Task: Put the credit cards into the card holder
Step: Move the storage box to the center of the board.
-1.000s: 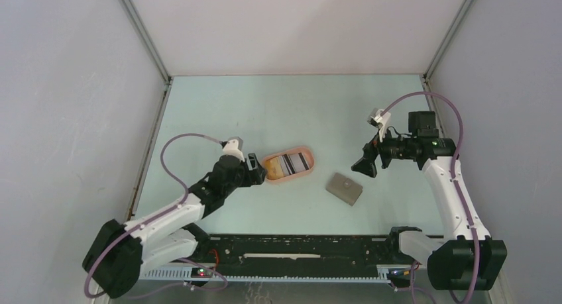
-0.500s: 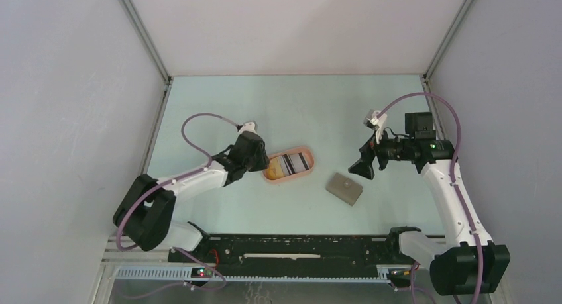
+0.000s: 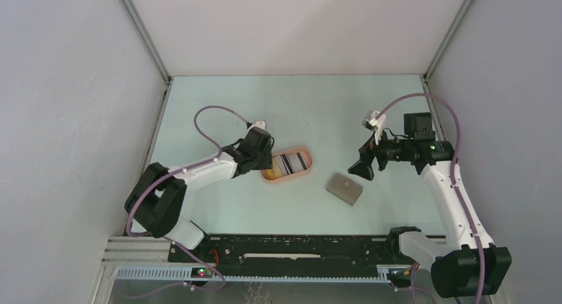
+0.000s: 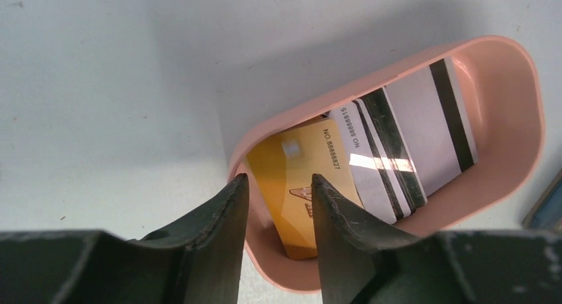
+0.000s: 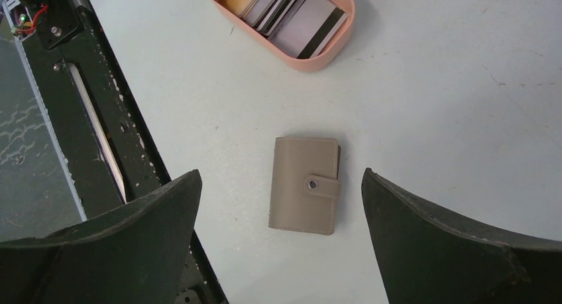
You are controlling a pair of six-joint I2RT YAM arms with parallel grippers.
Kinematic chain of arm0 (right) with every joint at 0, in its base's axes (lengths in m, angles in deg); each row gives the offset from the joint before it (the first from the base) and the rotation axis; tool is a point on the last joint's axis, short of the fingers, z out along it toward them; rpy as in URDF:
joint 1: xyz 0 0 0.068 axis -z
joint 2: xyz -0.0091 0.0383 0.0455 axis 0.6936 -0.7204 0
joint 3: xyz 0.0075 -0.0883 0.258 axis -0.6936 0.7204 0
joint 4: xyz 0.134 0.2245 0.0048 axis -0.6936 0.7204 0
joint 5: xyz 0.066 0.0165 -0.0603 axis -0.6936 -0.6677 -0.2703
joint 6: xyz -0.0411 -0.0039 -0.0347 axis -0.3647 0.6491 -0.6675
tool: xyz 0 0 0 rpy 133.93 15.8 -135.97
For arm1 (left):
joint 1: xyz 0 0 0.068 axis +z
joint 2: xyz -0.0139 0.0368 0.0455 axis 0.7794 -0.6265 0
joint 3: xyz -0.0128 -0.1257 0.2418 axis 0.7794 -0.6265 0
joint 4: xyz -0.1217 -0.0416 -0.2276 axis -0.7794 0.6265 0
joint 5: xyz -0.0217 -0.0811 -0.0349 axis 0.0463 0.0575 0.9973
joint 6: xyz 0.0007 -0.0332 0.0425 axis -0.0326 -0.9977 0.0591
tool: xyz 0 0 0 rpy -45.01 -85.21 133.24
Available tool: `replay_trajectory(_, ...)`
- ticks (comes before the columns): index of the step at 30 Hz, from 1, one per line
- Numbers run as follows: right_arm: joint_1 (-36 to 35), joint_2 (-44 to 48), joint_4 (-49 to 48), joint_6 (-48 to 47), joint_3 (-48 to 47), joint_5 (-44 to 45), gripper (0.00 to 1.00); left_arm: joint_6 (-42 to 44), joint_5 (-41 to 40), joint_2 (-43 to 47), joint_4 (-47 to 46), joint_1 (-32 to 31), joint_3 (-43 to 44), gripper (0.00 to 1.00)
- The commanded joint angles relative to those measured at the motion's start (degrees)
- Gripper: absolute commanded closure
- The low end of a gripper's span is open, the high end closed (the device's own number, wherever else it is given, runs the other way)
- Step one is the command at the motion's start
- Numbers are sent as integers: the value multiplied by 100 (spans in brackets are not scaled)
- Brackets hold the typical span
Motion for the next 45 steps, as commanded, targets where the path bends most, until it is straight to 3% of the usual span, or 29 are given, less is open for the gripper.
replay_trajectory(1, -105, 75, -121, 49, 17, 7, 0, 438, 90, 632, -68, -75, 203, 54)
replay_trajectory(7, -102, 64, -116, 49, 19, 47, 0, 779, -214, 1326, 14, -83, -59, 43)
replay_trajectory(16, -111, 29, -113, 41, 17, 53, 0, 893, -194, 785, 188, -14, -347, 41)
replay_trajectory(20, -102, 20, -103, 41, 21, 75, 0, 833, -190, 369, 223, -3, -201, 48)
replay_trajectory(29, -110, 2, -102, 31, 21, 95, 0, 884, -30, -292, 206, -2, 249, 77)
replay_trajectory(36, -102, -6, -85, 15, 17, 122, 0, 1092, 130, -1036, 135, -86, 1341, 85)
replay_trajectory(45, -93, -66, -85, 15, 17, 168, 0, 1180, 620, -2670, 355, -222, 3595, 88)
